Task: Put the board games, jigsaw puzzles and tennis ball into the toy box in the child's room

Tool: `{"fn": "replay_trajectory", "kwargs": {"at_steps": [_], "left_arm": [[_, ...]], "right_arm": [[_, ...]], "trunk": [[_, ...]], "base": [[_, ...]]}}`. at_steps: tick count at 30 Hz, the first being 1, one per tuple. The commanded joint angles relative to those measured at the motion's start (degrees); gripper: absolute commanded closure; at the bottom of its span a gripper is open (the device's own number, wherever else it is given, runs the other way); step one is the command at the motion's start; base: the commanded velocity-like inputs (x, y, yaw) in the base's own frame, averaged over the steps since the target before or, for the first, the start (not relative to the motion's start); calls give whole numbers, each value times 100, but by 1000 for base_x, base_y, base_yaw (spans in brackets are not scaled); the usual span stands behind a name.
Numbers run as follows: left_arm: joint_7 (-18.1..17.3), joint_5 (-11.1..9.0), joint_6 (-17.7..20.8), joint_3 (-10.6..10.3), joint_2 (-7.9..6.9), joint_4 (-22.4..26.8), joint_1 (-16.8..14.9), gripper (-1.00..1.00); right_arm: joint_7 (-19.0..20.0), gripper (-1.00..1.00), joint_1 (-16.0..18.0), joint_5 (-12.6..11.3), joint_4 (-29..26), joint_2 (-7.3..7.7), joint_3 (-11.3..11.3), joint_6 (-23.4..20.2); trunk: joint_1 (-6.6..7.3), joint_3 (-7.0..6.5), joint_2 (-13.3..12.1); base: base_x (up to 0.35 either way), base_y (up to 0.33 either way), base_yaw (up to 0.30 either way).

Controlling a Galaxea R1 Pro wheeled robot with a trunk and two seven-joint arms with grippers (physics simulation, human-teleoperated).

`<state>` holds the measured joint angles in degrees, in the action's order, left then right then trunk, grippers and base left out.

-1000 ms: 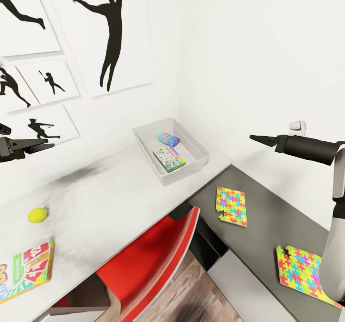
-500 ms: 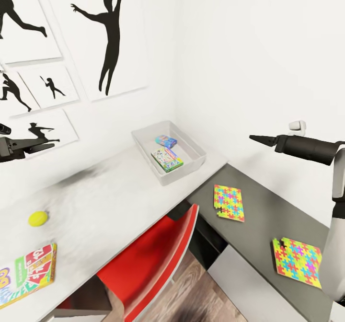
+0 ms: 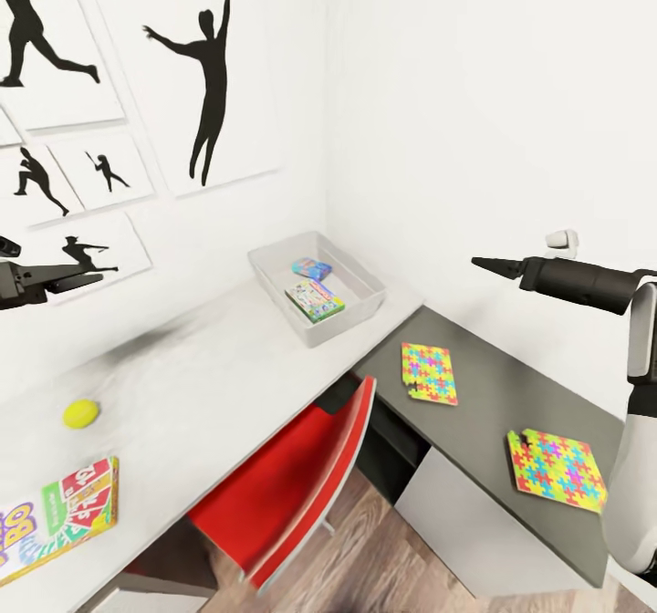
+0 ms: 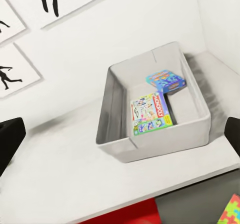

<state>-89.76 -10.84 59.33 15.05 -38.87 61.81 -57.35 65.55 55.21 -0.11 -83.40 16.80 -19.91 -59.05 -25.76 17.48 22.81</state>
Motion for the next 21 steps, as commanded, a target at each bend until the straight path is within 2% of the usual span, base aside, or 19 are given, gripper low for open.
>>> {"fn": "replay_trajectory", "kwargs": {"at_steps": [1,6,11,21], "left_arm": [[-24,3,61,-2,-16,-9,-4,-100],[-24,3,61,-2,-97,-32,-4,-100],[-24,3,61,-2,-115,-40,-4,-100],[-24,3,61,-2,-121,-46,-4,-100]], "right_arm": [[19,-100,7,2,-1,-5,-4,-45],[13,-100,7,2,-1,-41,-4,-45],[11,-100,7,2,-1,-52,-4,-44],[15,-100,7,2,-1,-61,-4,-45]], "trunk": [[-3,2,11],[-3,-44,11],[-3,-89,11],[-3,-180,11]], "base": [[-86,65,-86],[-108,55,-86],[-157,71,-86],[-33,14,-86]]}}
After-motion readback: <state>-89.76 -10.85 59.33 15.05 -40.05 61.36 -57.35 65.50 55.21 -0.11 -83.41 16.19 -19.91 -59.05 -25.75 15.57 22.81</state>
